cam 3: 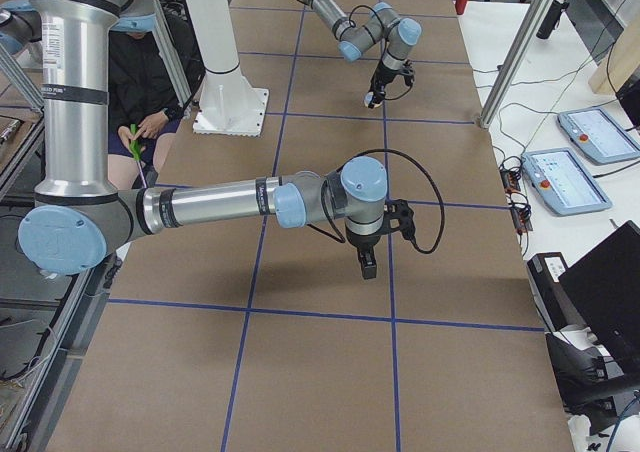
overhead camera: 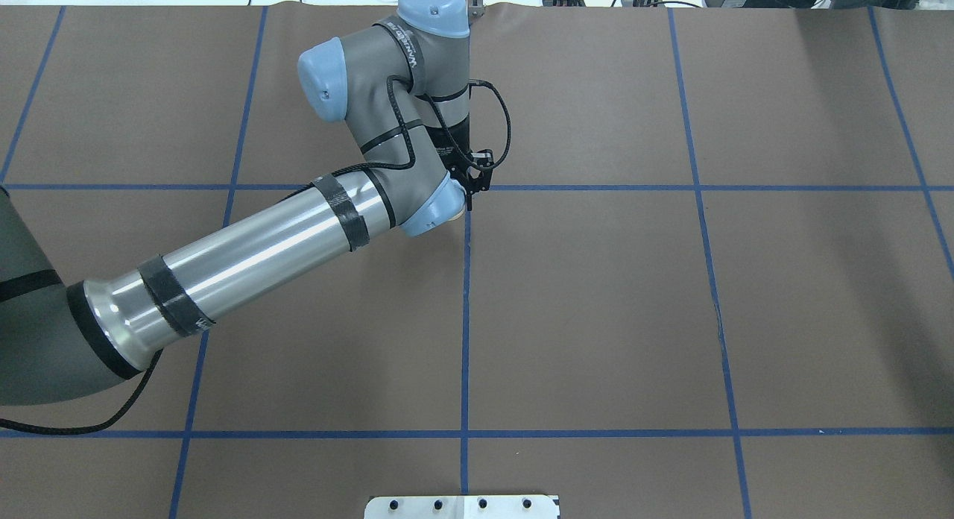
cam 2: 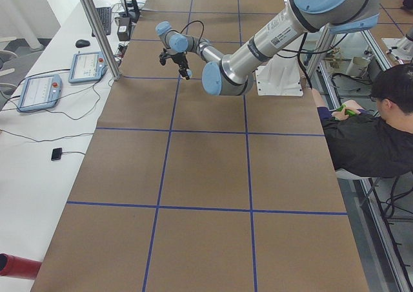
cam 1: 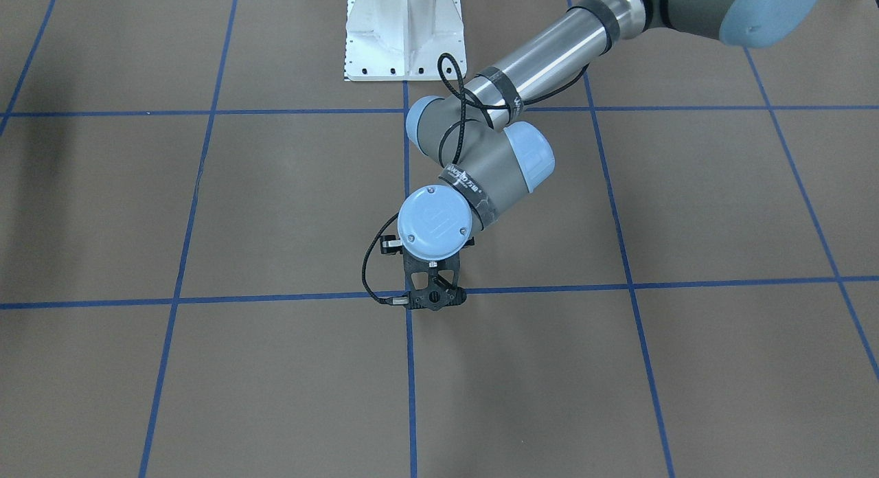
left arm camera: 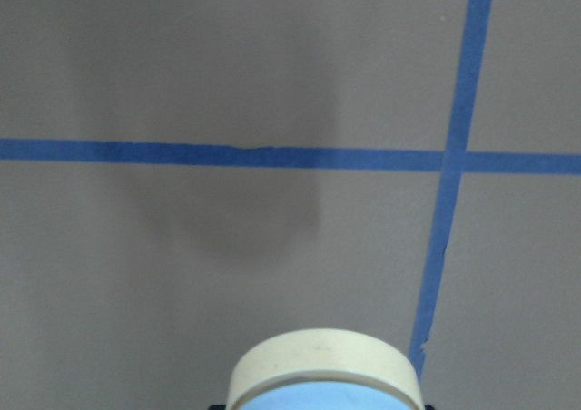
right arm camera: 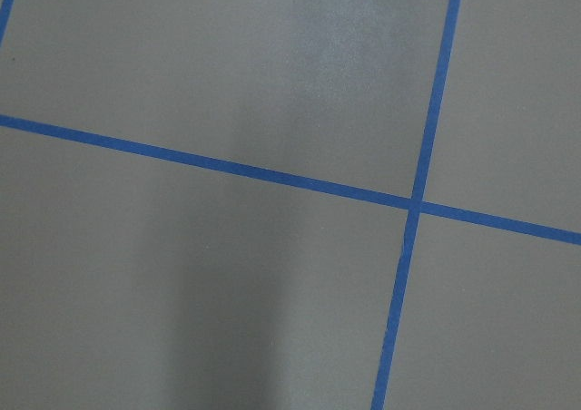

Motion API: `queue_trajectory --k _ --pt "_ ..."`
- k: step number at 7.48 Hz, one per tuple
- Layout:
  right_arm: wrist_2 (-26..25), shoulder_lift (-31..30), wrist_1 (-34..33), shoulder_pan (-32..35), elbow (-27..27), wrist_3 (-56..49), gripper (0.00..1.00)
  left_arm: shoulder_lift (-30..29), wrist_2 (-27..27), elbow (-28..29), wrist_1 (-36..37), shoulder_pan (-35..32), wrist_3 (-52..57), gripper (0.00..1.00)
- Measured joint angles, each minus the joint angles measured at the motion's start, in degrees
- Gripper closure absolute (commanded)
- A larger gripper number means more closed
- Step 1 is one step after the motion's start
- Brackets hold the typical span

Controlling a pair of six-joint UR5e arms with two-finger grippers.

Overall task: Place and press bell with both arms
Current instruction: 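Lower the bell onto the grid centre and open the left gripper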

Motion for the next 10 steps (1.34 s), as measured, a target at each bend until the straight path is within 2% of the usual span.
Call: queue_trajectory --k 2,3,4,7,10 --pt "0.2 0.0 0.0 0.0 0.0 0.0 0.00 -0.7 0.7 2.5 -3.5 1.0 -1.4 0.67" --pt "0.2 0.0 0.0 0.0 0.0 0.0 0.00 -0.7 0.8 3.5 -5.3 1.3 -1.6 0.49" --pt "0.3 0.0 0.0 0.0 0.0 0.0 0.00 -0.8 1.0 4.1 -6.4 1.6 -1.7 0.00" --pt "0.4 0.0 0.0 0.0 0.0 0.1 0.00 -0.8 3.0 4.2 -10.1 1.8 -2.9 0.00" --pt "0.6 0.7 0.2 0.0 0.2 0.0 0.00 -0.4 3.5 1.8 -8.1 0.4 -2.8 0.00"
